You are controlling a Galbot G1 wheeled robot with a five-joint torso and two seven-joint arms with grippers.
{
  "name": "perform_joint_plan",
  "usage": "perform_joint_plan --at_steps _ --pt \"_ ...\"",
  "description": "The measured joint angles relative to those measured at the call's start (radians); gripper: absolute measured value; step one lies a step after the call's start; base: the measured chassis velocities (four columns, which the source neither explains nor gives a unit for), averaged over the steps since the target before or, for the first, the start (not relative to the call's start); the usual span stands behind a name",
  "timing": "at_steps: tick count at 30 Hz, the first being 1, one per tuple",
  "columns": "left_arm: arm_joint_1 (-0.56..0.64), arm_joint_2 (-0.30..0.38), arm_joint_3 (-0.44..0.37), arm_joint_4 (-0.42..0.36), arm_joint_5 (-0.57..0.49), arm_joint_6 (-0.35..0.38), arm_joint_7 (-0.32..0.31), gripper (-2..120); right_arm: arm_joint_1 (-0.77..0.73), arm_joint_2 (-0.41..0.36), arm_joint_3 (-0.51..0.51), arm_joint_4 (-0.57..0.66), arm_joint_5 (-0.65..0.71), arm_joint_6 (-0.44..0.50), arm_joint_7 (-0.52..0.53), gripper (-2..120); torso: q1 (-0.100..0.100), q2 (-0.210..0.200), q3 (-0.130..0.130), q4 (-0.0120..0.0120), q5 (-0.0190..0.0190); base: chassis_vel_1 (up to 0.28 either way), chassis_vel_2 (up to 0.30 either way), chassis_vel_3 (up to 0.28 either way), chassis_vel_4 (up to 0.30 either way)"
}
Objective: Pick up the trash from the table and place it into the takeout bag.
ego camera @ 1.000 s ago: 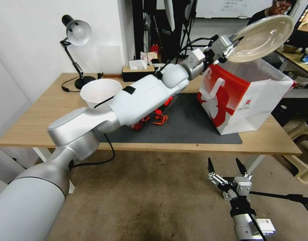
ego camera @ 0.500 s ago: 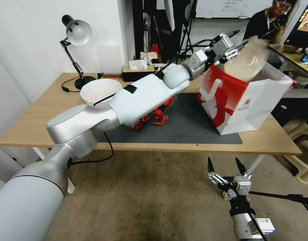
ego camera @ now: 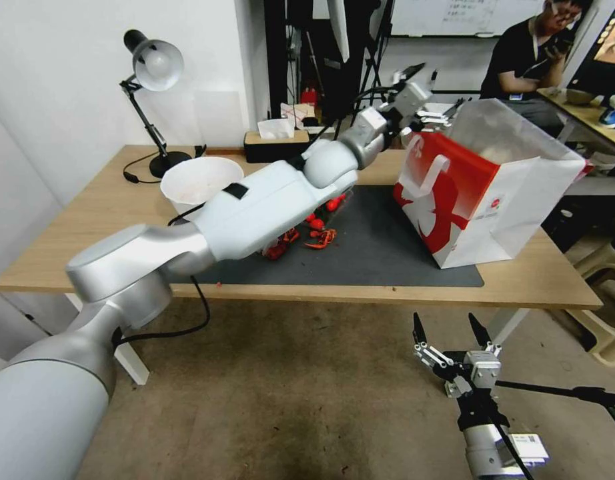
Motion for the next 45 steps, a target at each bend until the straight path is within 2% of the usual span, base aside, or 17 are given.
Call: perform_joint_plan --at_steps 1,3,5,8,9,11,13,14,15,17,20,22,23,27,36,39,45 --pt "0.034 0.03 -0.026 -0.041 -0.034 0.027 -0.047 100 -0.002 0.002 0.0 0.0 0.0 0.0 0.0 100 0.0 0.0 0.0 0.0001 0.0 0.0 0.0 0.0 0.0" --pt "0.043 0.038 -0.032 -0.053 -0.042 0.036 -0.062 100 -0.004 0.003 0.0 0.001 -0.001 0.0 0.0 100 0.0 0.0 0.0 0.0002 0.0001 0.0 0.0 0.0 0.0" --pt "0.098 0.078 -0.064 -0.119 -0.069 0.075 -0.155 100 -0.008 0.005 0.0 0.001 -0.003 0.002 0.0 100 0.0 0.0 0.0 0.0001 -0.0001 0.0 0.0 0.0 0.0" --pt "0.124 0.097 -0.08 -0.15 -0.076 0.095 -0.201 100 -0.009 0.005 0.0 0.003 -0.004 0.002 0.0 100 0.0 0.0 0.0 0.0002 -0.0001 0.0 0.0 0.0 0.0" --pt "0.172 0.129 -0.115 -0.21 -0.085 0.122 -0.265 100 -0.009 0.005 0.0 0.007 -0.005 0.002 0.0 100 0.0 0.0 0.0 0.0001 -0.0001 0.0 0.0 0.0 0.0" --pt "0.192 0.147 -0.13 -0.233 -0.085 0.128 -0.281 100 -0.009 0.005 0.0 0.009 -0.007 0.002 0.0 100 0.0 0.0 0.0 -0.0001 -0.0001 0.0 0.0 0.0 0.0" --pt "0.258 0.211 -0.181 -0.312 -0.081 0.144 -0.315 100 -0.012 0.005 -0.002 0.015 -0.012 0.002 0.0 100 0.0 0.0 0.0 0.0 0.0 0.0 0.0 0.0 0.0" --pt "0.293 0.248 -0.208 -0.347 -0.081 0.15 -0.322 100 -0.014 0.005 -0.003 0.017 -0.013 0.001 0.0 100 0.0 0.0 0.0 -0.0002 0.0 0.0 0.0 0.0 0.0" --pt "0.293 0.248 -0.208 -0.347 -0.081 0.15 -0.322 100 -0.014 0.005 -0.003 0.017 -0.013 0.001 0.0 100 0.0 0.0 0.0 -0.0002 0.0 0.0 0.0 0.0 0.0" --pt "0.405 0.347 -0.283 -0.434 -0.069 0.161 -0.331 100 -0.016 0.002 -0.004 0.021 -0.018 0.001 0.001 100 0.0 0.0 0.0 0.0003 -0.0003 0.0 0.0 0.0 0.0" --pt "0.478 0.39 -0.338 -0.479 -0.058 0.167 -0.334 100 -0.017 0.0 -0.006 0.023 -0.019 0.0 0.001 100 0.0 0.0 0.0 0.0005 -0.0002 0.0 0.0 0.0 0.0" --pt "0.575 0.424 -0.431 -0.527 -0.045 0.169 -0.336 100 -0.018 -0.002 -0.01 0.023 -0.02 -0.001 0.001 100 0.0 0.0 0.0 0.0004 -0.0002 0.0 0.0 0.0 0.0" --pt "0.575 0.424 -0.431 -0.527 -0.045 0.169 -0.336 100 -0.018 -0.002 -0.01 0.023 -0.02 -0.001 0.001 100 0.0 0.0 0.0 0.0004 -0.0002 0.0 0.0 0.0 0.0" --pt "0.758 0.461 -0.585 -0.619 -0.014 0.175 -0.335 100 -0.022 -0.002 -0.014 0.022 -0.024 0.0 0.001 100 0.0 0.0 0.0 0.0002 0.0002 0.0 0.0 0.0 0.0" --pt "0.999 0.477 -0.733 -0.71 0.072 0.189 -0.339 100 -0.028 -0.008 -0.016 0.028 -0.023 0.001 -0.003 100 0.0 0.0 0.0 0.0001 -0.0002 0.0 0.0 0.0 0.0" --pt "1.13 0.493 -0.813 -0.783 0.126 0.217 -0.361 100 -0.029 -0.013 -0.016 0.033 -0.023 0.001 -0.004 100 0.0 0.0 0.0 -0.0001 0.0 0.0 0.0 0.0 0.0" --pt "1.254 0.483 -0.874 -0.842 0.174 0.288 -0.427 100 -0.033 -0.013 -0.014 0.035 -0.023 0.001 -0.004 100 0.0 0.0 0.0 0.0001 0.0003 0.0 0.0 0.0 0.0"
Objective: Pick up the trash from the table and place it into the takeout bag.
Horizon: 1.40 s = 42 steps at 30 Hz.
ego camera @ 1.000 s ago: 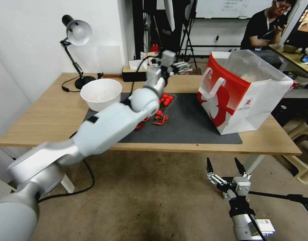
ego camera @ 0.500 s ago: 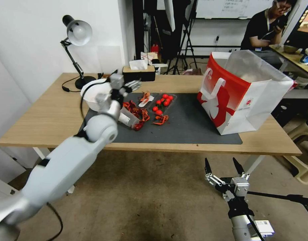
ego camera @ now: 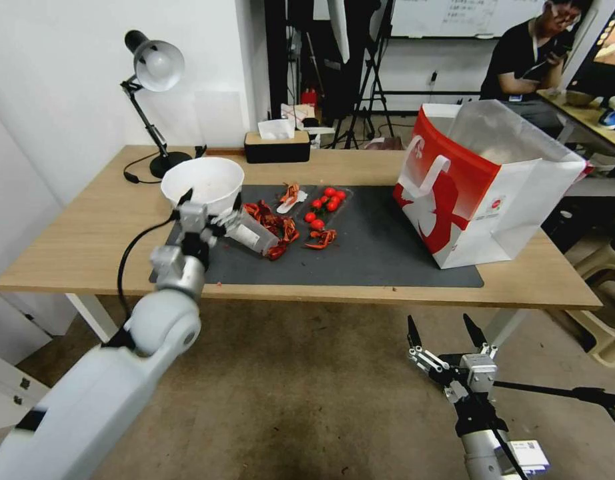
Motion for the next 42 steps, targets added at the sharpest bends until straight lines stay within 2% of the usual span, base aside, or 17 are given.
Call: perform_joint_plan --at_steps 3,5,8,10,13,16,19,24,27,36,42 --pt "0.011 -0.002 -0.005 -0.005 0.002 0.008 -0.009 100 0.0 0.0 0.0 0.0 0.0 0.0 0.0 100 0.0 0.0 0.0 0.0 -0.0001 0.0 0.0 0.0 0.0" --pt "0.072 -0.017 -0.035 -0.028 0.013 0.043 -0.046 100 -0.003 0.0 0.001 0.001 0.0 0.003 0.0 100 0.0 0.0 0.0 0.0001 -0.0004 0.0 0.0 0.0 0.0" --pt "0.096 -0.025 -0.048 -0.038 0.018 0.052 -0.056 100 -0.005 -0.001 0.002 0.001 0.0 0.004 0.0 100 0.0 0.0 0.0 0.0001 -0.0002 0.0 0.0 0.0 0.0" --pt "0.167 -0.051 -0.084 -0.066 0.036 0.081 -0.079 100 -0.007 -0.002 0.004 0.002 0.001 0.007 0.0 100 0.0 0.0 0.0 0.0 -0.0003 0.0 0.0 0.0 0.0" --pt "0.214 -0.073 -0.111 -0.086 0.059 0.091 -0.081 100 -0.009 -0.002 0.005 0.003 0.001 0.008 0.0 100 0.0 0.0 0.0 -0.0001 0.0001 0.0 0.0 0.0 0.0" --pt "0.25 -0.087 -0.131 -0.095 0.076 0.088 -0.069 100 -0.011 -0.002 0.006 0.004 0.002 0.01 0.0 100 0.0 0.0 0.0 0.0 -0.0001 0.0 0.0 0.0 0.0" --pt "0.346 -0.115 -0.184 -0.13 0.096 0.078 -0.026 100 -0.013 -0.003 0.009 0.003 0.005 0.014 -0.001 100 0.0 0.0 0.0 0.0001 -0.0002 0.0 0.0 0.0 0.0" --pt "0.42 -0.127 -0.216 -0.165 0.097 0.069 0.014 100 -0.013 -0.003 0.007 0.0 0.006 0.016 -0.001 100 0.0 0.0 0.0 0.0 0.0 0.0 0.0 0.0 0.0" --pt "0.477 -0.143 -0.236 -0.186 0.071 0.024 0.067 100 -0.011 -0.006 0.007 -0.001 0.009 0.017 -0.002 100 0.0 0.0 0.0 0.0001 -0.0001 0.0 0.0 0.0 0.0" --pt "0.539 -0.198 -0.264 -0.216 0.035 -0.021 0.094 100 -0.011 -0.01 0.01 -0.004 0.017 0.022 -0.003 100 0.0 0.0 0.0 0.0 -0.0001 0.0 0.0 0.0 0.0" --pt "0.552 -0.202 -0.274 -0.211 0.035 -0.042 0.103 100 -0.011 -0.011 0.01 -0.002 0.017 0.022 -0.004 100 0.0 0.0 0.0 0.0 -0.0001 0.0 0.0 0.0 0.0"
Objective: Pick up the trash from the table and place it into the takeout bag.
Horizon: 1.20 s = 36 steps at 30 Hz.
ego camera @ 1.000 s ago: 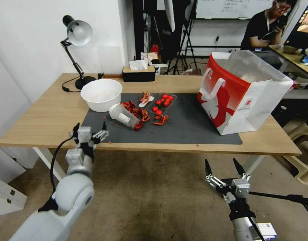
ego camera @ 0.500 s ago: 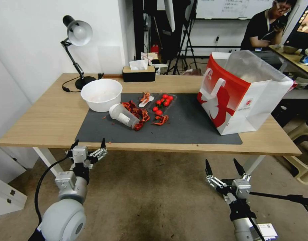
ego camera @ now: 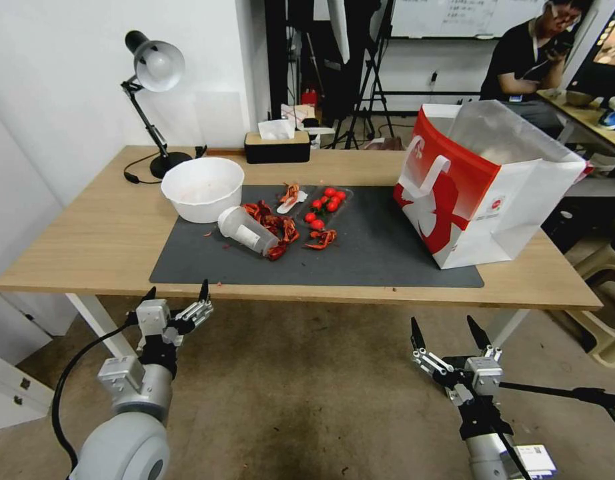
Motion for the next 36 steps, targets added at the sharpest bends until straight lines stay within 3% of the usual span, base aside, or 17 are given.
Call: perform_joint_plan --at_steps 11,20,31,36 --pt "-0.027 -0.007 0.013 0.006 -0.013 0.011 -0.009 100 -0.005 -0.002 0.0 0.014 0.001 0.0 0.0 100 0.0 0.0 0.0 0.0 0.0 0.0 0.0 0.0 0.0" --pt "-0.143 0.005 0.092 0.024 -0.072 0.028 -0.07 100 -0.009 -0.002 -0.002 0.019 -0.004 -0.001 0.001 100 0.0 0.0 0.0 0.0 0.0 0.0 0.0 0.0 0.0" --pt "-0.314 0.099 0.15 0.027 -0.315 0.142 -0.152 100 -0.023 0.016 -0.015 0.033 -0.048 -0.001 0.001 100 0.0 0.0 0.0 0.0 -0.0001 0.0 0.0 0.0 0.0" --pt "-0.331 0.104 0.155 0.03 -0.343 0.152 -0.165 100 -0.025 0.018 -0.016 0.036 -0.051 -0.001 0.002 100 0.0 0.0 0.0 -0.0001 -0.0002 0.0 0.0 0.0 0.0"
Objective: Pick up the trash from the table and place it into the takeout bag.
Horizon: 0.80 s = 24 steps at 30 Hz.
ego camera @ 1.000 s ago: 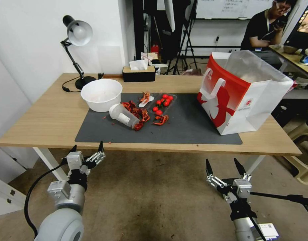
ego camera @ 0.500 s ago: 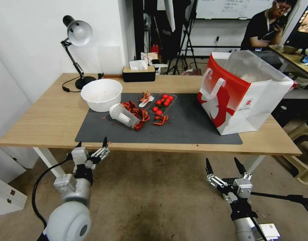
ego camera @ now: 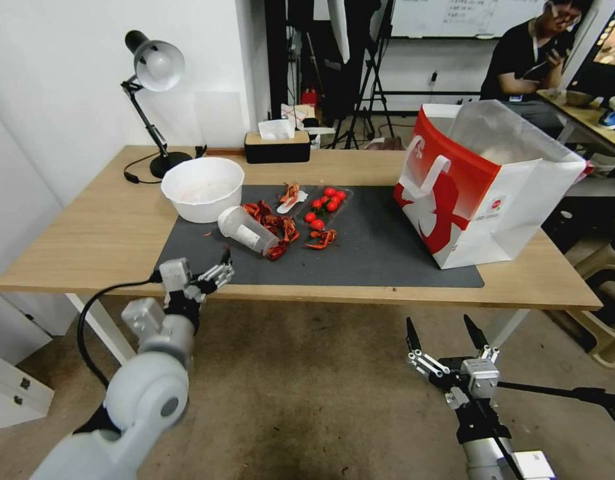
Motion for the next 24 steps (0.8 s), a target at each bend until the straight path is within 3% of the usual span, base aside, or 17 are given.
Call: perform_joint_plan --at_steps 12,16,19,20,23,24 --pt "-0.074 0.008 0.019 0.005 -0.126 0.052 -0.056 100 -0.003 0.01 -0.003 0.006 -0.009 0.0 0.001 100 0.0 0.0 0.0 0.0 0.0001 0.0 0.0 0.0 0.0" --pt "-0.164 0.015 0.04 0.028 -0.233 0.081 -0.103 100 -0.002 0.017 -0.005 0.009 -0.016 -0.004 0.002 100 0.0 0.0 0.0 -0.0002 0.0001 0.0 0.0 0.0 0.0" --pt "-0.285 0.016 0.089 0.059 -0.352 0.138 -0.22 100 0.001 0.022 -0.005 0.011 -0.023 -0.014 0.005 100 0.0 0.0 0.0 0.0002 0.0002 0.0 0.0 0.0 0.0" --pt "-0.285 0.016 0.089 0.059 -0.352 0.138 -0.22 100 0.001 0.022 -0.005 0.011 -0.023 -0.014 0.005 100 0.0 0.0 0.0 0.0002 0.0002 0.0 0.0 0.0 0.0" --pt "-0.407 0.004 0.135 0.089 -0.524 0.161 -0.317 100 0.005 0.022 -0.001 0.016 -0.024 -0.024 0.009 100 0.0 0.0 0.0 -0.0001 0.0001 0.0 0.0 0.0 0.0" --pt "-0.407 0.004 0.135 0.089 -0.524 0.161 -0.317 100 0.005 0.022 -0.001 0.016 -0.024 -0.024 0.009 100 0.0 0.0 0.0 -0.0001 0.0001 0.0 0.0 0.0 0.0"
